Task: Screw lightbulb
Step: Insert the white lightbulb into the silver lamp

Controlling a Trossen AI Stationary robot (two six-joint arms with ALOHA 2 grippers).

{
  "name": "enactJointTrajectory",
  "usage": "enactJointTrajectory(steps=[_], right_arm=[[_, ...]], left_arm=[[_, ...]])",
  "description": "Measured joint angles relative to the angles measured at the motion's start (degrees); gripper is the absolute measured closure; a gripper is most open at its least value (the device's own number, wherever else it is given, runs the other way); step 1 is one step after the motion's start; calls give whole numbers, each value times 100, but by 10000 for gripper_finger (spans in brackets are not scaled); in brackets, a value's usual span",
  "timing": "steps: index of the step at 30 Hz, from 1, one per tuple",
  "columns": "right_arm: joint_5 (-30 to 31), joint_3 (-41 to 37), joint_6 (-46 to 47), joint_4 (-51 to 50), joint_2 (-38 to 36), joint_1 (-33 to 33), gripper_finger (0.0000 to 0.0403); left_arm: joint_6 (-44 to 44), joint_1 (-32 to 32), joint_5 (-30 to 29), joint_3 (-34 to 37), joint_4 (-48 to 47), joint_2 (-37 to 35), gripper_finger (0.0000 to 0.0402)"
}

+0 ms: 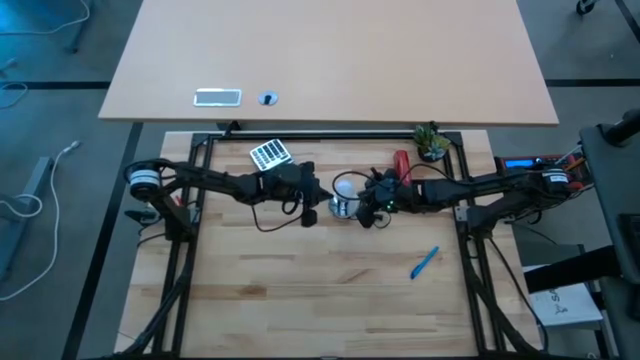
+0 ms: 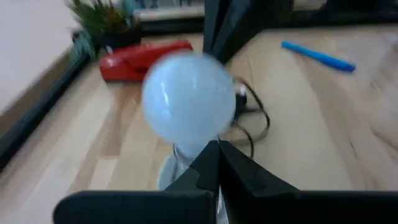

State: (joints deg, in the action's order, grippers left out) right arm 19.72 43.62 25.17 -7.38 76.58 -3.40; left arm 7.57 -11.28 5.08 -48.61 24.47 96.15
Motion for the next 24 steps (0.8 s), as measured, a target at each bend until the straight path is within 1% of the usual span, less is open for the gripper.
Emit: enactJointTrajectory(steps=[4,8,12,20,24], right_arm=[[-8,2,-70,257,131,0,403],[-21,-2,-122,278,153,0,403],[-38,-1,-136,311,153,0,403],[-217,-1,-70,344,155,16,403],[-369,-1,35,362,157,15,403]], left_arm=[[2,-3,-6,-3,59,34,401],[2,-12,-308,-3,82,34,401],[26,-20,-367,-3,79,34,401],[44,-25,-373,-1,65,34,401],[46,-25,-577,-1,68,34,401]])
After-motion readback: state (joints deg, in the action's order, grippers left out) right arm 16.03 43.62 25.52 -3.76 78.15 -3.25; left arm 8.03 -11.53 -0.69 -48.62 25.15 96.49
